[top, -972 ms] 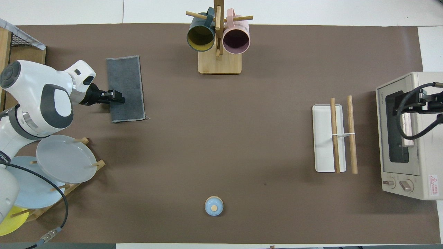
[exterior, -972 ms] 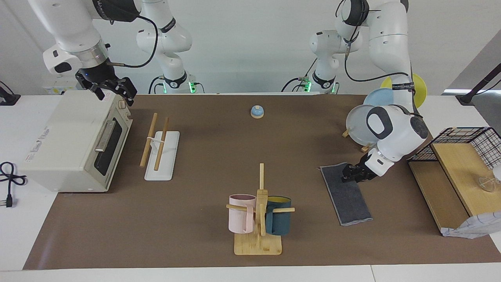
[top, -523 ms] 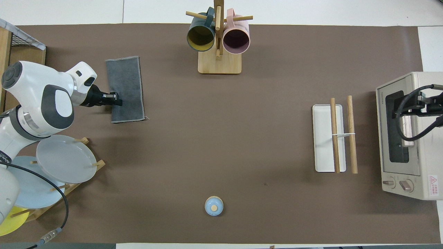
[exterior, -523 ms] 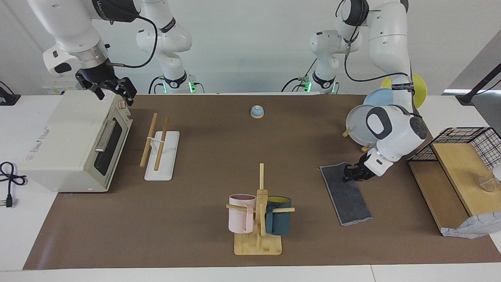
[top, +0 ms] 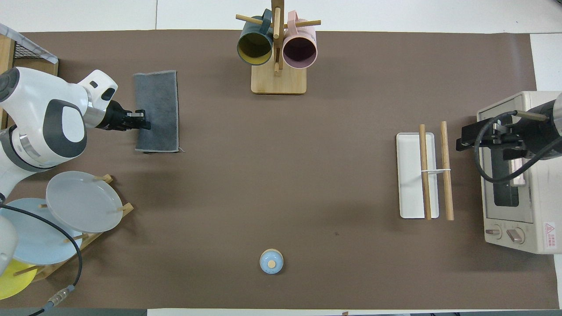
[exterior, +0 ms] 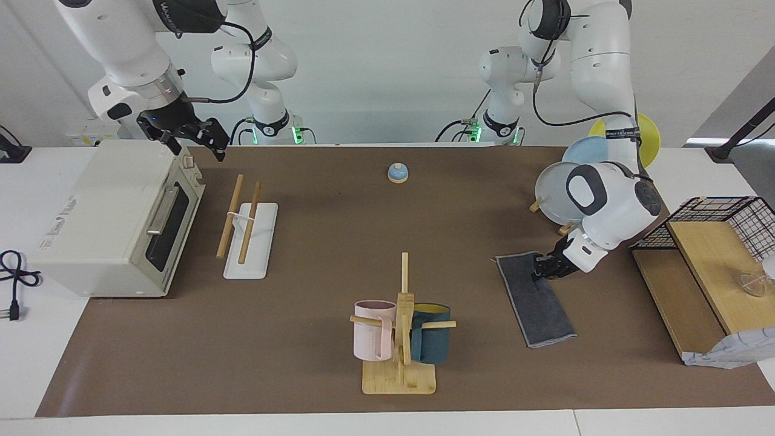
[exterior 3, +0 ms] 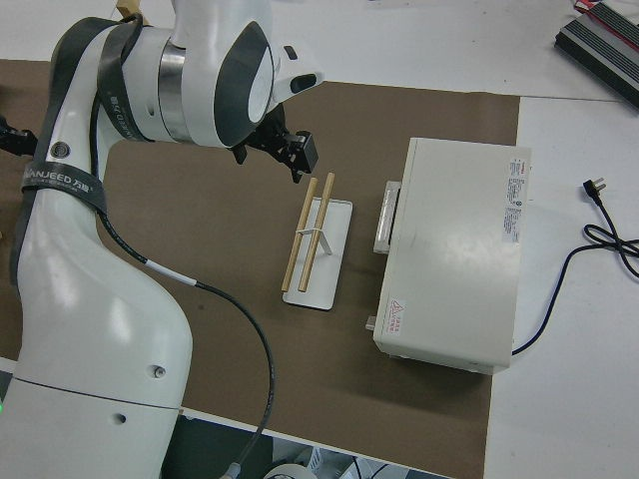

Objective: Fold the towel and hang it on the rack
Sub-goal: 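Lift the folded towel with the left gripper while the right gripper approaches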

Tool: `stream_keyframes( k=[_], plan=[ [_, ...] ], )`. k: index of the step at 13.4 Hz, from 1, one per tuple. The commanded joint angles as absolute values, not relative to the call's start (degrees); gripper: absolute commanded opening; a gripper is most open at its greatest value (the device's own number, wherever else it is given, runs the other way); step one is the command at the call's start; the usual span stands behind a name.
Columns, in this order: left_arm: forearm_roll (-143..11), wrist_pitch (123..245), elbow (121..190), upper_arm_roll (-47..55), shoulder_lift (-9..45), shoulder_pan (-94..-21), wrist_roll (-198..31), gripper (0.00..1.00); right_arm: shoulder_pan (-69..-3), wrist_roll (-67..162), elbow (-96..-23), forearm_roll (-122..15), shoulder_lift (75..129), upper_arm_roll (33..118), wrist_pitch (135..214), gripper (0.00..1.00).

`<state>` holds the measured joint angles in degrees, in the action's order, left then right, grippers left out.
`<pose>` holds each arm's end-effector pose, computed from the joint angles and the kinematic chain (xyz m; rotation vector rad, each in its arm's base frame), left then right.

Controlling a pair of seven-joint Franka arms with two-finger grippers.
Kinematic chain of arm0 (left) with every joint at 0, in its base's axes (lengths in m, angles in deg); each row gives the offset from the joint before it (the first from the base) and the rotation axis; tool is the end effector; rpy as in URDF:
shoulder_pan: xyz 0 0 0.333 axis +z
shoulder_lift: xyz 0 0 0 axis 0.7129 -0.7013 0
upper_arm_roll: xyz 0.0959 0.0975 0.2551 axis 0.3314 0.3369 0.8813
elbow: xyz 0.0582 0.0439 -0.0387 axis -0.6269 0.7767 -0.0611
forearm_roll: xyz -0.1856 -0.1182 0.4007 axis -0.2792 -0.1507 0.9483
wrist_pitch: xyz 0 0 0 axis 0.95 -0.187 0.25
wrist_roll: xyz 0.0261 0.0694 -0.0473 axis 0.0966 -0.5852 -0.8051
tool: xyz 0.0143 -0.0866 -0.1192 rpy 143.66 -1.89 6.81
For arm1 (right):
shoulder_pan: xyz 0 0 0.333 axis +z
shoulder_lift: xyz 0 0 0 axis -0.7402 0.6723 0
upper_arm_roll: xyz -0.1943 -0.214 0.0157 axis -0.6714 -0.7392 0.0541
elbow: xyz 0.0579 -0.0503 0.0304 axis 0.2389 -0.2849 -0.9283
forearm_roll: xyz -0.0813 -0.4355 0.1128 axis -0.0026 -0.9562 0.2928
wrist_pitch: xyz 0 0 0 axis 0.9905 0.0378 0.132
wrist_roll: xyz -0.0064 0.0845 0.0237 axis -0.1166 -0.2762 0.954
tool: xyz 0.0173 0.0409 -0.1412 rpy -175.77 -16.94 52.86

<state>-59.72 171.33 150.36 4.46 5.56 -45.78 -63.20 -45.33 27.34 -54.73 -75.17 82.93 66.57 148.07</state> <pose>0.6826 -0.0607 0.2192 2.8561 0.0780 -0.0169 0.5960 0.0287 0.5245 -2.9728 0.3179 0.1134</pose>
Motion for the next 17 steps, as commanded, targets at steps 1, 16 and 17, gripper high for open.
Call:
stream_keyframes(
  k=[1, 16, 17],
  plan=[
    [-56.00, 163.02, 144.02, 4.62, 7.46, -47.31, -75.86, 0.00, -45.64, 21.76, -63.01, -69.06, 78.29, 66.62, 154.60, 1.00],
    [-61.51, 151.39, 138.55, -1.17, 22.21, -57.42, -158.48, 0.00, -43.09, -8.16, -63.73, -51.99, 77.32, 67.59, 151.78, 1.00],
    [-62.31, 151.39, 138.64, -1.96, 23.44, -57.51, -162.44, 0.00, -43.18, -9.47, -63.73, -51.29, 77.49, 67.59, 153.98, 1.00]
  ],
)
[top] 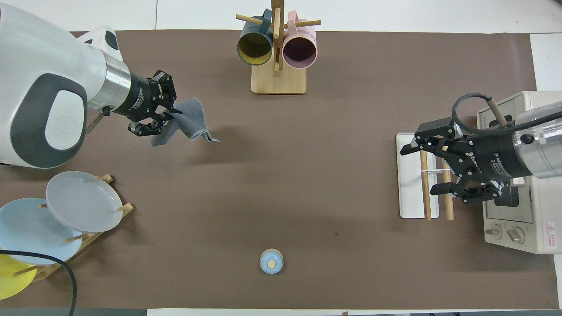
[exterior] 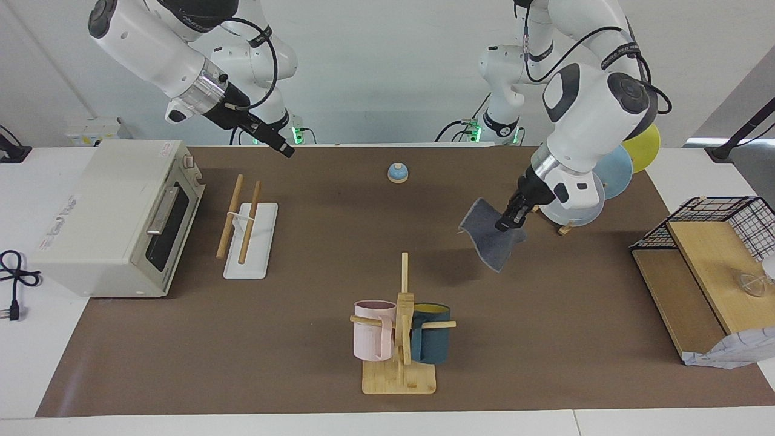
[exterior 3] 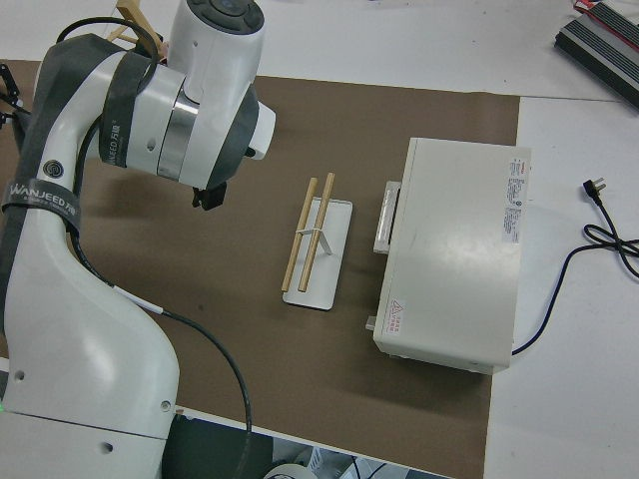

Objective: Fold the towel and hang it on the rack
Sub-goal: 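Lift the folded towel with the left gripper while the right gripper approaches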

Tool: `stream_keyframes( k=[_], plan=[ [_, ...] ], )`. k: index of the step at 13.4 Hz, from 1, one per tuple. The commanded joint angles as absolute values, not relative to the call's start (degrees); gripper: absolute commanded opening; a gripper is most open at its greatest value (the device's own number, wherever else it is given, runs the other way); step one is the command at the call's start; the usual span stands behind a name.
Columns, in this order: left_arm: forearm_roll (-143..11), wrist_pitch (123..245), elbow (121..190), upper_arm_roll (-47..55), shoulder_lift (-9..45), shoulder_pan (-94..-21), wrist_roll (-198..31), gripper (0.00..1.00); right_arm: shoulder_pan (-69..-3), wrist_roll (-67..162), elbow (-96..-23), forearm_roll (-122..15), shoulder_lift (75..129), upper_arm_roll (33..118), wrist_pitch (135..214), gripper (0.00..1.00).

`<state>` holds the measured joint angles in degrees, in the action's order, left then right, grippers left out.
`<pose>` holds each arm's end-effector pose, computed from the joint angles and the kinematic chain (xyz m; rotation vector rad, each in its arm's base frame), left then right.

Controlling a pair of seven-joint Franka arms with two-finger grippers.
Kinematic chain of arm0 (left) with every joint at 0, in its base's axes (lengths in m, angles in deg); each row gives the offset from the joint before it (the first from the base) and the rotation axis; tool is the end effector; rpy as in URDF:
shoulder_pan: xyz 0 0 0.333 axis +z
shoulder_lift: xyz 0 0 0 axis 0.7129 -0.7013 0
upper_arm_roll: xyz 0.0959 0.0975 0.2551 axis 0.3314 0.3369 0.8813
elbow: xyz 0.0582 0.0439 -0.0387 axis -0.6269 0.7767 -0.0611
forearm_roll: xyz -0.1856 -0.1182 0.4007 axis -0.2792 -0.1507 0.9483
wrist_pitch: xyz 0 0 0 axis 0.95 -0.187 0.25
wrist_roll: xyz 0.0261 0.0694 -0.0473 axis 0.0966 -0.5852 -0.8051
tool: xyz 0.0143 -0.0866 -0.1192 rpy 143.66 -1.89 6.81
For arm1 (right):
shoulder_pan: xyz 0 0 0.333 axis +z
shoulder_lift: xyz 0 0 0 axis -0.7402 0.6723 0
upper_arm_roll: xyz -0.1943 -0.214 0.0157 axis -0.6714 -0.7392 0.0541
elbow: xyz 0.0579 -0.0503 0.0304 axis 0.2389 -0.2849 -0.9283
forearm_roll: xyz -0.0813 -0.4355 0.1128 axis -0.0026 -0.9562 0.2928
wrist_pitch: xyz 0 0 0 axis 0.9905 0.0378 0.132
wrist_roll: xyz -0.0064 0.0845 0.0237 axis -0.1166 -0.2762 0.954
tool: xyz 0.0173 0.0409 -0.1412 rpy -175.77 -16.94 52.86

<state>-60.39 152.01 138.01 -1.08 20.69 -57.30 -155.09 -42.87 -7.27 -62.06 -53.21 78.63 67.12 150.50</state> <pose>0.6287 -0.2705 0.4902 2.2920 1.6366 -0.2953 0.5711 0.1089 0.5219 -2.4406 1.0451 0.3968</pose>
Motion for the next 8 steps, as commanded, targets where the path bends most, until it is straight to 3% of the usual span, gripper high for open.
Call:
stream_keyframes(
  k=[1, 5, 8],
  plan=[
    [-63.19, 151.39, 138.81, -3.28, 24.15, -57.51, -165.88, 0.00, -43.18, -11.22, -63.81, -48.41, 77.58, 67.59, 155.65, 1.00],
    [-66.27, 154.80, 139.78, -7.50, 26.36, -57.51, -178.97, 0.00, -36.87, -24.55, -65.22, -41.73, 77.93, 68.73, 170.67, 1.00],
    [-66.80, 157.97, 140.65, -11.01, 27.06, -57.51, -188.29, 0.00, -32.39, -28.89, -65.22, -39.16, 78.20, 68.82, 176.13, 1.00]
  ],
)
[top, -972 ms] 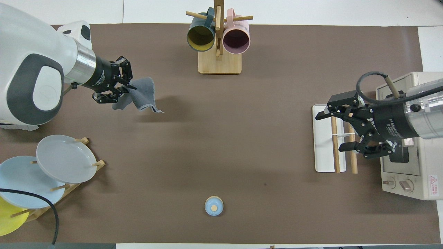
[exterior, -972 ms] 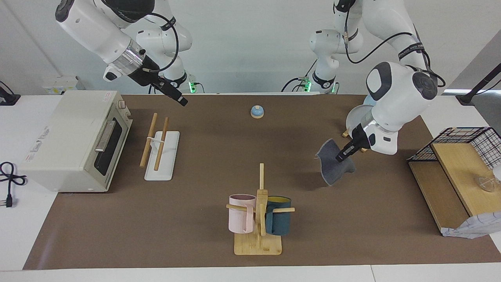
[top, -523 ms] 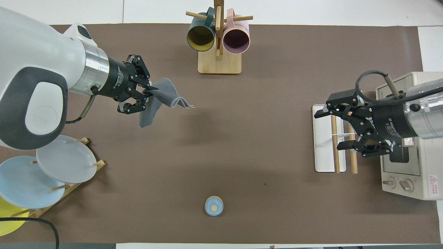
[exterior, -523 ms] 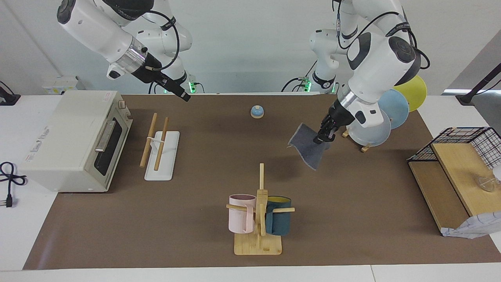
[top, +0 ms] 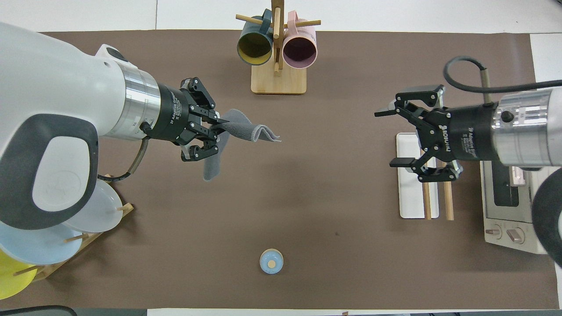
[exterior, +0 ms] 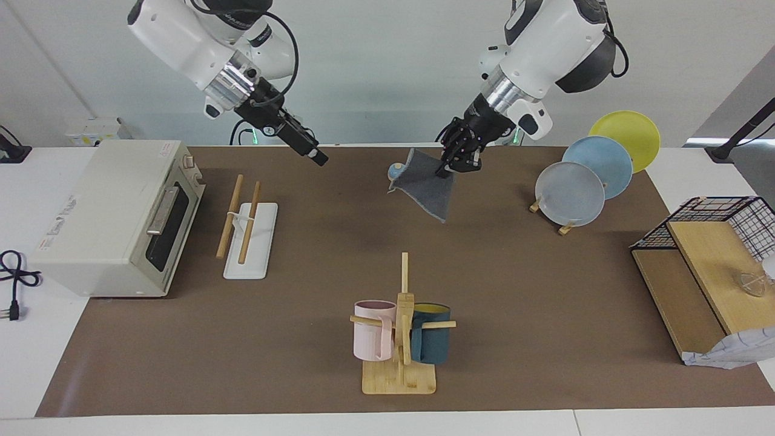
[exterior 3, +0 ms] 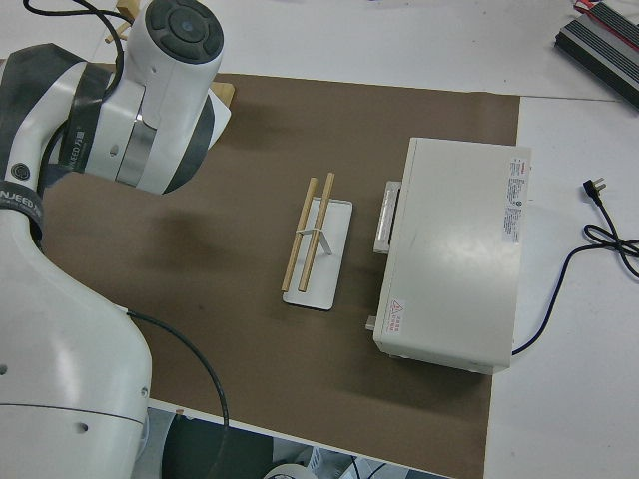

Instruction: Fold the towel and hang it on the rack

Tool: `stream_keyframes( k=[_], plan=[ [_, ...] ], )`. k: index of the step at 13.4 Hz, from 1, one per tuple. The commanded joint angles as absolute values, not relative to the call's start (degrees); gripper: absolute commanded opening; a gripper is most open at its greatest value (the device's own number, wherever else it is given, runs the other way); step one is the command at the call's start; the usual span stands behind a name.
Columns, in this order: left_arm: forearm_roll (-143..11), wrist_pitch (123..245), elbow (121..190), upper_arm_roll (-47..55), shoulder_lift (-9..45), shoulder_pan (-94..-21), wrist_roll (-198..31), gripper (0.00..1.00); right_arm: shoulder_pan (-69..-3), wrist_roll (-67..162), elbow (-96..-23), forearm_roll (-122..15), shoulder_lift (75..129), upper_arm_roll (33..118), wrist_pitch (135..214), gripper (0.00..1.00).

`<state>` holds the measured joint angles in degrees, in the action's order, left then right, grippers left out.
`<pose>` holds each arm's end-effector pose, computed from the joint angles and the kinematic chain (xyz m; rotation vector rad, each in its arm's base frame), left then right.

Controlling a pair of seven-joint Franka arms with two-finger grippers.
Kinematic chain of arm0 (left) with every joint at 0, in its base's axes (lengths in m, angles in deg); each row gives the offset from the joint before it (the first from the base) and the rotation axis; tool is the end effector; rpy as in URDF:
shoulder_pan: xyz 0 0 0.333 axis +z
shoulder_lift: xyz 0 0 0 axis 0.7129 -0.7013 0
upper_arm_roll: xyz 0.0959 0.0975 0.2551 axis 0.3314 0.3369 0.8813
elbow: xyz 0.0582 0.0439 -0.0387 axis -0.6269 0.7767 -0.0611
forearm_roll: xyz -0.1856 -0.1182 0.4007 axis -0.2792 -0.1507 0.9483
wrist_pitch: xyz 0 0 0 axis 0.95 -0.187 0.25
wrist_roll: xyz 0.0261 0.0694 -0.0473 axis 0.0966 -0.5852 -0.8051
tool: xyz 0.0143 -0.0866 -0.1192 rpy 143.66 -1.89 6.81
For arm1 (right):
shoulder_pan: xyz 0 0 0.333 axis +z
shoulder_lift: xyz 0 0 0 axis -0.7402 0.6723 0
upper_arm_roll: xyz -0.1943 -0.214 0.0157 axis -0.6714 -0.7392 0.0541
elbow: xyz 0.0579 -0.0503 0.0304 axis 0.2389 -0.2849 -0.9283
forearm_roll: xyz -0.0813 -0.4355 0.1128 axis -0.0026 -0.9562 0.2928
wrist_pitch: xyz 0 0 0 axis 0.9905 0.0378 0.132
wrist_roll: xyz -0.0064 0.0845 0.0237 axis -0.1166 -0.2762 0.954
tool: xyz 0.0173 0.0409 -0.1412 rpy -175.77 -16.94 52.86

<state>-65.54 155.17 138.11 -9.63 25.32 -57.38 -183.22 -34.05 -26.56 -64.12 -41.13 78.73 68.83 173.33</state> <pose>0.5705 -0.3641 0.5542 1.9003 1.9500 -0.4655 0.5940 0.2159 0.5464 -2.0116 1.3085 0.3135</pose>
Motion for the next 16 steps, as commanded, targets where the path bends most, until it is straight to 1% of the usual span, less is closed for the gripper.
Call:
stream_keyframes(
  k=[1, 3, 6, 7, 9, 10, 12, 13, 16],
  plan=[
    [-66.80, 159.20, 141.18, -11.81, 27.23, -57.60, -191.11, 0.00, -30.37, -31.60, -65.22, -39.16, 78.28, 68.82, 177.28, 1.00],
    [-66.80, 162.09, 142.41, -12.08, 27.67, -58.73, -195.51, 0.00, -29.47, -34.43, -65.40, -39.16, 78.37, 68.91, 177.91, 1.00],
    [-67.24, 165.79, 144.52, -12.08, 28.55, -59.96, -198.87, 0.00, -29.38, -34.70, -65.40, -38.98, 79.86, 68.91, 177.91, 1.00],
    [-67.24, 166.06, 145.14, -12.08, 28.73, -60.32, -198.87, 0.00, -29.38, -34.79, -65.40, -38.98, 80.39, 68.91, 177.99, 1.00],
    [-67.24, 166.16, 145.32, -12.08, 28.99, -60.41, -198.96, 0.00, -30.34, -34.18, -63.04, -36.01, 84.07, 68.82, 178.35, 1.00],
    [-67.24, 166.15, 145.32, -12.08, 28.99, -60.41, -198.96, 0.00, -30.26, -34.09, -62.41, -35.73, 84.78, 68.82, 179.39, 1.00],
    [-67.24, 166.33, 145.58, -12.08, 29.08, -60.50, -199.04, 0.00, -28.69, -34.61, -63.02, -35.64, 84.96, 69.08, 182.91, 1.00],
    [-67.24, 166.42, 145.50, -12.08, 28.99, -60.50, -199.13, 0.00, -27.72, -34.53, -62.94, -35.64, 86.01, 69.08, 182.83, 1.00],
    [-67.24, 166.59, 145.58, -12.08, 28.99, -60.50, -199.22, 0.00, -27.36, -33.83, -63.02, -35.82, 86.81, 69.17, 183.44, 1.00]
  ],
)
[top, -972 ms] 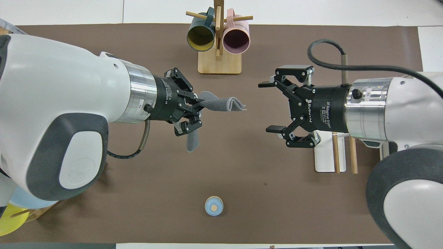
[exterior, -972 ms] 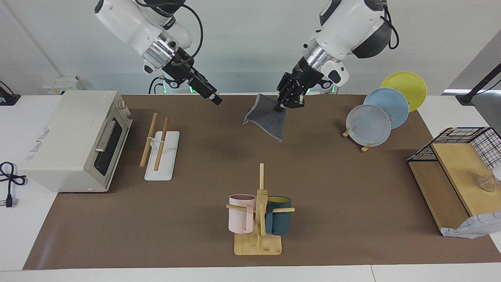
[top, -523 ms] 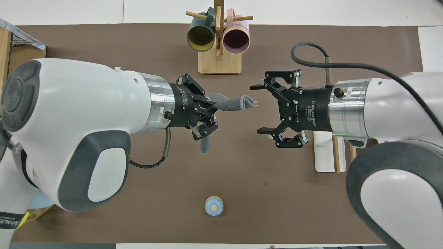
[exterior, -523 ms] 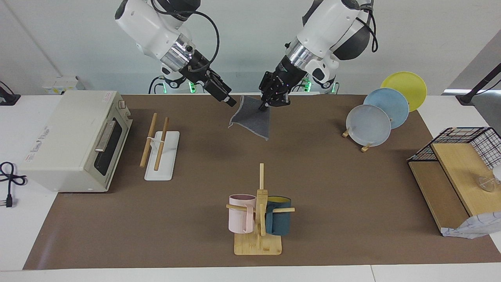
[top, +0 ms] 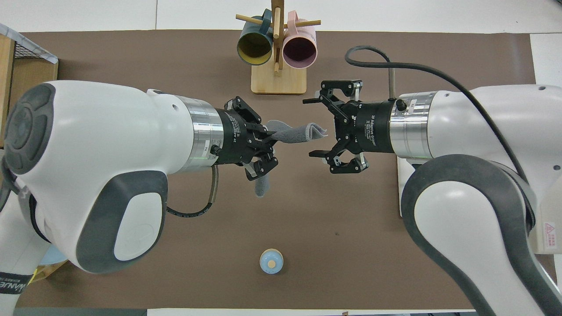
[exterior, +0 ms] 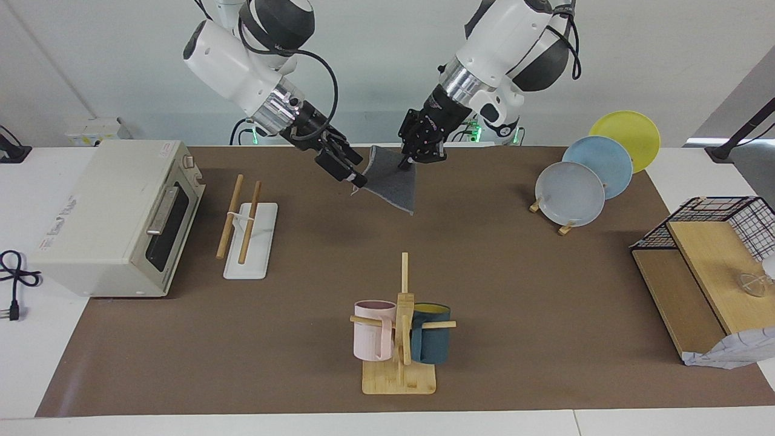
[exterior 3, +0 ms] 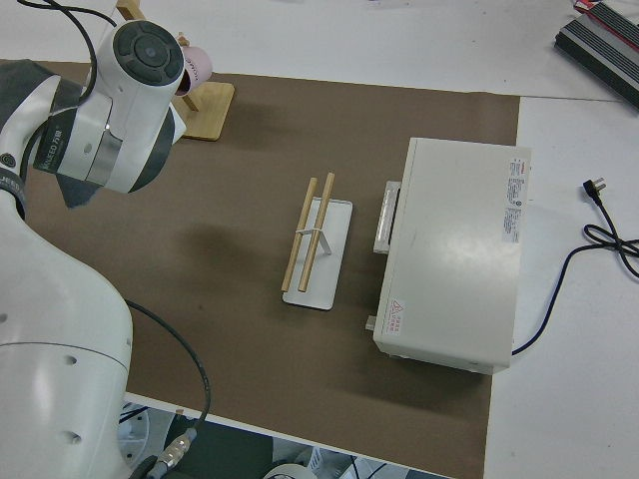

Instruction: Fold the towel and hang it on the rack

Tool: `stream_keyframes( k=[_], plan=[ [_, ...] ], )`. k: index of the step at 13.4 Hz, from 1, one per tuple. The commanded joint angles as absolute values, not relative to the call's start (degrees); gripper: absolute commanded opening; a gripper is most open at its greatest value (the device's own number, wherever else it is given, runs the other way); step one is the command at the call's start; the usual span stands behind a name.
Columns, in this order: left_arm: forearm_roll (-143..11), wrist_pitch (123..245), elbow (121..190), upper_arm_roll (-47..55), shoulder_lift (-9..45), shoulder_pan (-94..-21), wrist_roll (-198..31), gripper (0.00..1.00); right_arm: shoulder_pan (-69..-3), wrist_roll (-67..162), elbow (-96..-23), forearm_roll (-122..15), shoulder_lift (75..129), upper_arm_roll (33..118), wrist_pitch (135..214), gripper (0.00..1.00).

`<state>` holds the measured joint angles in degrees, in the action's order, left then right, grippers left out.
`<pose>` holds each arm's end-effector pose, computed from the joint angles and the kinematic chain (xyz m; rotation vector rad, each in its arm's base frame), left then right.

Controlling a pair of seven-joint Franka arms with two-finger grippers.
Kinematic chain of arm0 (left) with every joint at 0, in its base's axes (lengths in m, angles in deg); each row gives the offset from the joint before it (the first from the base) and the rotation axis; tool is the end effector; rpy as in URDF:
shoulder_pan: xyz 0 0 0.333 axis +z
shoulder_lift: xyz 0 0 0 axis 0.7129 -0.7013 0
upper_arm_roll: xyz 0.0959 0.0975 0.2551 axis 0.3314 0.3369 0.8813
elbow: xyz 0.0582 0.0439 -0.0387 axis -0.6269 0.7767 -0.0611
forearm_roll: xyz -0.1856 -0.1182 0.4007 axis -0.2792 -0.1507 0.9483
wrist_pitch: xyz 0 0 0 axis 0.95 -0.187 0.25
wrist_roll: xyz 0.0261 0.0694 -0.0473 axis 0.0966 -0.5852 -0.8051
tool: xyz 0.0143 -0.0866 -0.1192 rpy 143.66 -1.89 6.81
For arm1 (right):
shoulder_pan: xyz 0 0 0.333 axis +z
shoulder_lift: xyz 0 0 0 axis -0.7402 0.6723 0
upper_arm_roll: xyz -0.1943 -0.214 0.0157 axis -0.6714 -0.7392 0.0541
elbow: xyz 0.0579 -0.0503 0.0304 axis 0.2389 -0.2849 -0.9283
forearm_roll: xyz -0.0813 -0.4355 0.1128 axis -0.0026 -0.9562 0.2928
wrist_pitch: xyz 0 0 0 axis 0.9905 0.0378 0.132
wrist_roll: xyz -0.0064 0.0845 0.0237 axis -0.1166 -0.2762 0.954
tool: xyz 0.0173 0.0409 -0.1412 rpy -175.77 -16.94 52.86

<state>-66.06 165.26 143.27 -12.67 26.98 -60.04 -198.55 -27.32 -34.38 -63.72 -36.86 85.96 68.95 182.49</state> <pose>0.5418 -0.4166 0.5410 1.6418 2.1090 -0.5111 0.6074 0.2879 0.4864 -1.8867 1.4486 0.4223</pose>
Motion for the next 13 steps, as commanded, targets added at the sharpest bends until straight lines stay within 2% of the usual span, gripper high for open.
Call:
stream_keyframes(
  k=[1, 2, 5, 6, 13],
  plan=[
    [-67.24, 166.77, 145.58, -12.08, 29.08, -60.50, -199.22, 0.00, -27.36, -33.82, -63.02, -35.82, 86.81, 69.17, 183.36, 1.00],
    [-67.24, 166.77, 145.58, -12.08, 28.99, -60.50, -199.22, 0.00, -27.36, -33.74, -63.02, -35.82, 86.81, 69.17, 183.36, 1.00],
    [-67.24, 167.38, 145.58, -12.08, 29.08, -61.11, -200.27, 0.00, -27.45, -32.33, -63.37, -35.82, 86.64, 69.17, 182.48, 0.08],
    [-67.24, 167.82, 145.58, -12.08, 28.99, -61.20, -200.45, 0.00, -27.45, -31.90, -63.38, -35.82, 86.63, 69.17, 182.39, 0.00],
    [-67.24, 167.74, 145.76, -12.08, 29.08, -61.20, -200.54, 0.00, -27.45, -30.57, -63.55, -36.52, 86.37, 69.17, 181.07, 0.00]
  ],
)
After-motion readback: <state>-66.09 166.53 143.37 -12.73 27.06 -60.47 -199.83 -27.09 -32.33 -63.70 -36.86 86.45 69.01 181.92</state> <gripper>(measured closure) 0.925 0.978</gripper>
